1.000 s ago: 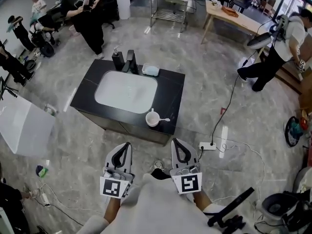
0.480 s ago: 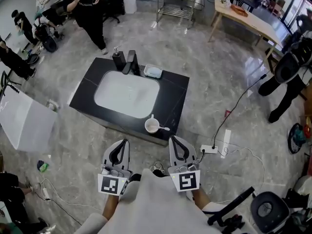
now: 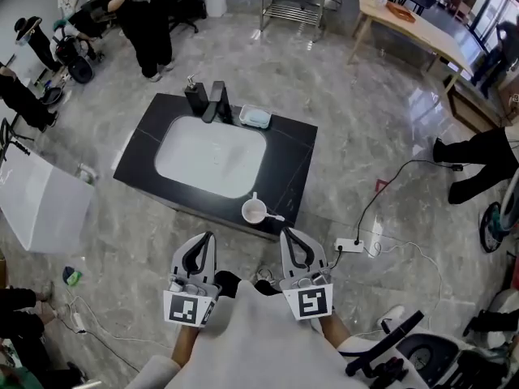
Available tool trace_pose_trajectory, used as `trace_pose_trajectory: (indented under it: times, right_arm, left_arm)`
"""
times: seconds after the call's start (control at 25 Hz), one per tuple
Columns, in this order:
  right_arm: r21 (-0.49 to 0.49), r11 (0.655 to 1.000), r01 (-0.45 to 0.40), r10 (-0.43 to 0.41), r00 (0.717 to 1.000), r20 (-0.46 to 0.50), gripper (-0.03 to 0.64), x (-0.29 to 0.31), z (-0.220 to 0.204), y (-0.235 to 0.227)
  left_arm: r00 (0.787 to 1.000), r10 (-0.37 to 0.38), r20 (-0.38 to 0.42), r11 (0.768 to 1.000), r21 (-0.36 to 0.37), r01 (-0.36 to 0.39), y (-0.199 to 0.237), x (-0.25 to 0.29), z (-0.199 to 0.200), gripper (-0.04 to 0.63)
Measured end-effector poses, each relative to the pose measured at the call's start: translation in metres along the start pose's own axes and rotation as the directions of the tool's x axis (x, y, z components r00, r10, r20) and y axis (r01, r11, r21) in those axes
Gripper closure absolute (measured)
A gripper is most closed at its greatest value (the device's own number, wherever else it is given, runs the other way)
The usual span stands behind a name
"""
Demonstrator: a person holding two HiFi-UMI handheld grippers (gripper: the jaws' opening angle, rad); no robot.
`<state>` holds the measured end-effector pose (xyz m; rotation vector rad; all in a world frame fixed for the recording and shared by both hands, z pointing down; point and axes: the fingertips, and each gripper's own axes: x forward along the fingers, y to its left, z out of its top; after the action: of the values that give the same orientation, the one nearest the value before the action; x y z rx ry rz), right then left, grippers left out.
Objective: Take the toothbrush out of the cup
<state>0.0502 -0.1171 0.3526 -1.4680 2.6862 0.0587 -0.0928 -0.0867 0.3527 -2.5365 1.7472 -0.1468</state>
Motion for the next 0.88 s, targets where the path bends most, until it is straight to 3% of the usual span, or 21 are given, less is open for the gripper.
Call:
trace_pose_trajectory:
  times: [0.32, 0.52, 0.68, 0.76, 0.88]
  right_arm:
    - [-0.016, 1.000, 0.014, -0.015, 0.998, -0.063, 0.612, 0.018, -0.018, 0.003]
    - [0.007, 0.999, 0.047, -0.047, 0.995, -0.093, 0.612, 0.025, -0.027, 0.009]
    - [-0.027, 0.999, 0.047, -0.051, 0.981, -0.189, 0.612, 0.020, -0.048, 0.012]
    - [-0.002, 0.998, 0.065, -0.064, 0.983, -0.170, 0.612, 0.025, -0.049, 0.014]
    - [0.063, 0.992, 0.111, -0.103, 0.987, -0.123, 0.612, 0.030, -0.044, 0.016]
  left_arm:
    - [0.999, 0.023, 0.045, 0.999, -0.041, -0.021, 0.024, 0.006, -0.003, 0.600]
    - [1.000, 0.001, 0.001, 0.998, -0.065, -0.001, 0.038, 0.006, -0.019, 0.600]
    - [1.000, -0.026, -0.014, 0.997, -0.075, 0.025, 0.042, 0.010, -0.023, 0.600]
    - [0.999, -0.013, -0.037, 0.994, -0.111, 0.009, 0.045, 0.013, -0.031, 0.600]
    - [0.998, -0.027, -0.055, 0.995, -0.100, 0.021, 0.048, 0.015, -0.040, 0.600]
